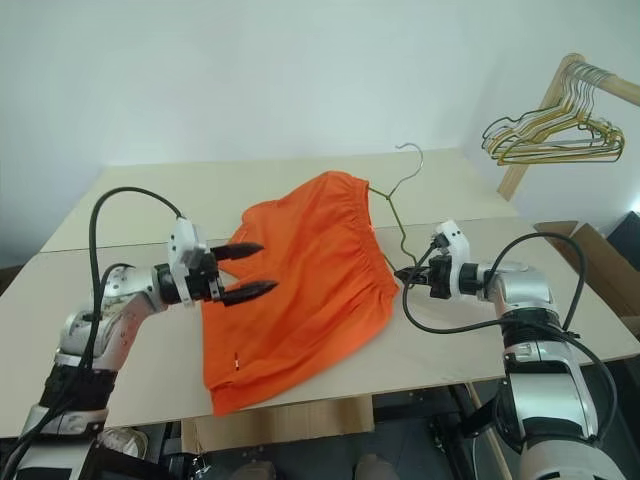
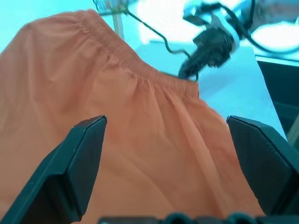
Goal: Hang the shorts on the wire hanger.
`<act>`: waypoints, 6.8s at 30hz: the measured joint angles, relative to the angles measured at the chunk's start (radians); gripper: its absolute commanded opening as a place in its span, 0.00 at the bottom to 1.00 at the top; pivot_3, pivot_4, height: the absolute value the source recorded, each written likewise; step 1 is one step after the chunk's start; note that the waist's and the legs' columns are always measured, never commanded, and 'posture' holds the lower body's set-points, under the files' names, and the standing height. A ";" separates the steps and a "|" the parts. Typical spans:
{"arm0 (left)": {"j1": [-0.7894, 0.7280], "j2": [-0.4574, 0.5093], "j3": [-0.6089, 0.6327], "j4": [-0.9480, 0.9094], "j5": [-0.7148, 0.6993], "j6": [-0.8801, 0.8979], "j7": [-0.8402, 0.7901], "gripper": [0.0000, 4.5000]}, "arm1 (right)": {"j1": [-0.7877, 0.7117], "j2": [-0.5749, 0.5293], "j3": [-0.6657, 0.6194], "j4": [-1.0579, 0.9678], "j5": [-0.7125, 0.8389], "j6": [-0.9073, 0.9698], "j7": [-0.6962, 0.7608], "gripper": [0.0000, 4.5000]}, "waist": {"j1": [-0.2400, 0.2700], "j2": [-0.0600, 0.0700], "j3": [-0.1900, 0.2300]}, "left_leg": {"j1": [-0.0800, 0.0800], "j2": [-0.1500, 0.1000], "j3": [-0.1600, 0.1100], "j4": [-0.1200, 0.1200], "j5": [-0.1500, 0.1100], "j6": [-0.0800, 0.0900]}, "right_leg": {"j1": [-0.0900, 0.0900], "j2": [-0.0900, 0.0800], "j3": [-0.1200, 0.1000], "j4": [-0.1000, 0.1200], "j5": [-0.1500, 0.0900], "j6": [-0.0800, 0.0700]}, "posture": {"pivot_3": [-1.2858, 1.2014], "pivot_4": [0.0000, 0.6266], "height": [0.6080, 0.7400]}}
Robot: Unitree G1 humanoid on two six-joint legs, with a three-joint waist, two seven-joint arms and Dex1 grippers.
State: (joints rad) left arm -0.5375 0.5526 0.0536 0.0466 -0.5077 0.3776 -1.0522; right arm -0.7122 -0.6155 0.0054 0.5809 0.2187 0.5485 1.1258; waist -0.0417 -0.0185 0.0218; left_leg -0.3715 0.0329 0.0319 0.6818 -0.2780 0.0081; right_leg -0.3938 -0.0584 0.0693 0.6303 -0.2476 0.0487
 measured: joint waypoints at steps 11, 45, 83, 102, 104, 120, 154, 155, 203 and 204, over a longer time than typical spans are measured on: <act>-0.495 0.057 -0.066 0.561 0.144 -0.179 -0.256 0.99 | 0.116 -0.015 0.072 -0.319 -0.024 -0.046 -0.027 0.00 | -0.009 0.000 0.000 | -0.001 -0.001 0.000 -0.001 0.000 0.000 | -0.001 0.001 0.000 0.000 0.000 0.000 | 0.51 0.00 1.00; -0.806 -0.037 -0.305 1.214 0.592 -0.597 -0.469 0.54 | 0.155 -0.024 0.211 -0.590 -0.121 -0.052 -0.096 0.00 | -0.007 0.000 0.000 | -0.014 -0.001 -0.001 0.002 0.000 0.001 | -0.013 0.001 0.000 0.001 0.000 0.000 | 0.49 0.00 1.00; -0.839 0.014 -0.267 1.228 0.667 -0.664 -0.557 0.00 | 0.238 -0.075 0.096 -0.568 -0.150 -0.284 -0.185 0.93 | -0.029 0.000 0.000 | -0.014 -0.001 -0.001 0.003 0.000 0.001 | -0.012 0.000 0.000 0.002 0.000 0.000 | 0.49 0.00 1.00; -0.866 0.035 -0.268 1.230 0.662 -0.669 -0.559 0.00 | 0.321 0.121 0.055 -0.465 0.066 -0.030 -0.183 0.93 | -0.054 0.000 0.000 | -0.013 -0.001 -0.002 0.012 -0.001 0.002 | -0.011 0.001 0.000 0.012 -0.001 0.001 | 0.50 0.00 1.00; -0.866 0.033 -0.268 1.231 0.662 -0.669 -0.559 0.00 | 0.284 0.148 0.056 -0.419 0.066 -0.028 -0.201 0.93 | -0.055 0.000 0.000 | -0.013 -0.001 -0.003 0.012 -0.001 0.002 | -0.011 0.001 0.000 0.012 -0.001 0.001 | 0.50 0.00 1.00; -0.865 0.031 -0.250 1.233 0.662 -0.670 -0.559 0.00 | 0.197 0.215 0.048 -0.241 0.118 0.006 -0.173 0.11 | -0.056 0.000 0.000 | -0.016 -0.001 -0.004 0.013 -0.001 0.002 | -0.012 0.000 -0.001 0.017 -0.001 0.002 | 0.49 0.00 1.00; -0.794 0.265 -0.678 0.964 0.157 -0.661 -0.559 0.00 | 0.080 0.117 -0.021 -0.055 0.234 0.197 -0.059 0.01 | -0.056 0.000 0.000 | -0.016 -0.001 -0.005 0.014 -0.001 0.003 | -0.012 0.000 0.000 0.017 -0.001 0.002 | 0.50 0.00 1.00; -0.791 0.281 -0.708 0.948 0.139 -0.661 -0.559 0.00 | 0.076 0.117 -0.020 -0.048 0.234 0.197 -0.057 0.01 | -0.055 0.000 0.000 | -0.016 -0.001 -0.005 0.014 -0.001 0.003 | -0.012 0.000 0.000 0.017 -0.001 0.002 | 0.50 0.00 1.00; -0.579 0.100 -0.281 0.925 0.500 -0.588 -0.359 0.00 | -0.009 -0.129 0.148 -0.670 -0.060 -0.191 -0.106 0.01 | -0.022 0.000 0.001 | -0.021 -0.001 -0.002 0.015 -0.001 0.003 | -0.019 0.000 0.000 0.017 -0.002 0.003 | 0.50 0.00 1.00; -0.574 0.089 -0.266 0.911 0.486 -0.587 -0.367 0.00 | -0.010 -0.129 0.155 -0.670 -0.073 -0.195 -0.106 0.01 | -0.021 0.000 0.001 | -0.021 -0.001 -0.002 0.015 -0.001 0.003 | -0.019 0.000 0.000 0.017 -0.002 0.003 | 0.50 0.00 1.00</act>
State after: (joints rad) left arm -1.1119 0.6421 -0.2126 0.9575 -0.0213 -0.2097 -1.4188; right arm -0.7223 -0.7446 0.1606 -0.0892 0.1459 0.3530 1.0197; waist -0.0631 -0.0183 0.0223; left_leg -0.3929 0.0322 0.0301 0.6964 -0.2795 0.0112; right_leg -0.4133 -0.0585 0.0690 0.6476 -0.2492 0.0512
